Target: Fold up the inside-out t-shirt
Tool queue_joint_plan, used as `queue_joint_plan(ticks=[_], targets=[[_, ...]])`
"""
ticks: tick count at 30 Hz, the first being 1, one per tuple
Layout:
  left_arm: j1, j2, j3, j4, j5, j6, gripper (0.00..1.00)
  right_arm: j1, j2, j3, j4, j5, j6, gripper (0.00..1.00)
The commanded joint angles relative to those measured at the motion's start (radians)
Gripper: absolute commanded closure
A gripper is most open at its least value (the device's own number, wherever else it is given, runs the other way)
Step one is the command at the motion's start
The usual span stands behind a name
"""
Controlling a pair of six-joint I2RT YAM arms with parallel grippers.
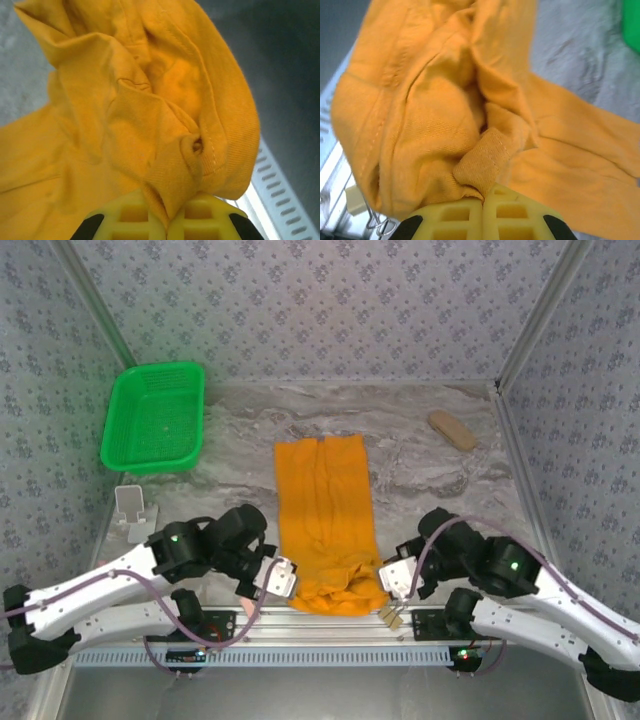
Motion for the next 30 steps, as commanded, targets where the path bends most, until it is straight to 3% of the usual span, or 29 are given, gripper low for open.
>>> queue_joint_plan(ticks=[1,4,5,7,11,16,22,25,30], targets=[[0.048,-0.01,0.107,-0.023,0.079,-0.17,1.0,-0.028,0.057,0.119,-0.038,-0.054,0.236,1.0],[0.293,0.018,0.121,0.114,0.385,-0.331,1.0,-0.184,0.16,0.206,-0.033,-0.25,0.301,1.0],[0.378,0.025,0.097,0.215,0.454,-0.445,1.0,-0.259,0.184,0.213,-0.017,-0.337,0.323,1.0],[0.481,0.055,0.072,0.276,0.52,-0.527,1.0,-0.389,0.204,0.183,0.064,-0.461,0.376,1.0],[0.556,0.139,0.069,0.256,0.531,-0.517,1.0,-0.536,0.24,0.123,0.258,-0.529,0.541,1.0],[0.663,0.218,0.028,0.429,0.597,-0.651,1.0,-0.61,0.377,0.13,0.277,-0.555,0.619,1.0],[0.797,0.362,0.106,0.35,0.577,-0.654,1.0,-0.737,0.562,0.194,0.313,-0.568,0.766,1.0],[0.859,0.429,0.092,0.418,0.556,-0.7,1.0,-0.757,0.68,0.222,0.389,-0.54,0.832,1.0],[0.903,0.648,0.103,0.522,0.4,-0.756,1.0,-0.756,0.915,0.294,0.557,-0.4,0.928,1.0]])
